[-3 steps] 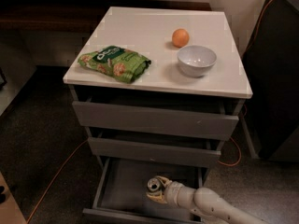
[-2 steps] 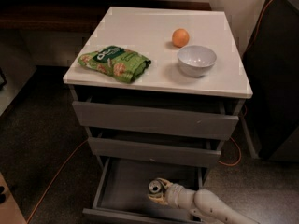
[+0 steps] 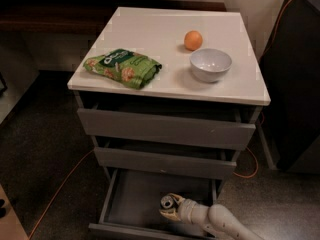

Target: Place green can into bottom drawer

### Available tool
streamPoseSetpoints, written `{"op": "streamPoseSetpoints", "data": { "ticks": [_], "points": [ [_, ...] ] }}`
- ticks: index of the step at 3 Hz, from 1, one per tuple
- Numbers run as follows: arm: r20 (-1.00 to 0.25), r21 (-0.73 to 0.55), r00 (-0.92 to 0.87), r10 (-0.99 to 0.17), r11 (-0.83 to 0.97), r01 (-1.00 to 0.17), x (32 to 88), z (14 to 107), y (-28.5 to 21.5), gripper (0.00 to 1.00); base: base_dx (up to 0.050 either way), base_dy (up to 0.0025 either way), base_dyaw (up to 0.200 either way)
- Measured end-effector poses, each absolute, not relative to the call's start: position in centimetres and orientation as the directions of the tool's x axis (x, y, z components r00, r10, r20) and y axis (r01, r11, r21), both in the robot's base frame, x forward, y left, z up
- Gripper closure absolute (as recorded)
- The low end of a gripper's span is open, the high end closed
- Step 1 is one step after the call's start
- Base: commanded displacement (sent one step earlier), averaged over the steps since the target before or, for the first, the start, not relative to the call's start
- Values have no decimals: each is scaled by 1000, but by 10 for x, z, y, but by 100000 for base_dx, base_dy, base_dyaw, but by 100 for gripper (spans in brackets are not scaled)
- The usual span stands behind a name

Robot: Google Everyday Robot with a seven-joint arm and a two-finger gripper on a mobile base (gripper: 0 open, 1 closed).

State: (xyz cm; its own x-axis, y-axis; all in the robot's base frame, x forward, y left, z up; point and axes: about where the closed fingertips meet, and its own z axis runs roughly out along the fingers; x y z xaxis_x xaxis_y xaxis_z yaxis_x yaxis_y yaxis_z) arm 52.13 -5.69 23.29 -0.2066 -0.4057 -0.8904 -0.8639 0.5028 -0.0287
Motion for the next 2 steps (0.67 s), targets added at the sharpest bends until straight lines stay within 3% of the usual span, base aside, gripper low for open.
{"op": "streamPoseSetpoints", "data": {
  "ticks": [2],
  "points": [
    [-889, 0, -217, -403, 475, -880, 536, 193, -61, 97, 0, 0, 0]
  ]
}}
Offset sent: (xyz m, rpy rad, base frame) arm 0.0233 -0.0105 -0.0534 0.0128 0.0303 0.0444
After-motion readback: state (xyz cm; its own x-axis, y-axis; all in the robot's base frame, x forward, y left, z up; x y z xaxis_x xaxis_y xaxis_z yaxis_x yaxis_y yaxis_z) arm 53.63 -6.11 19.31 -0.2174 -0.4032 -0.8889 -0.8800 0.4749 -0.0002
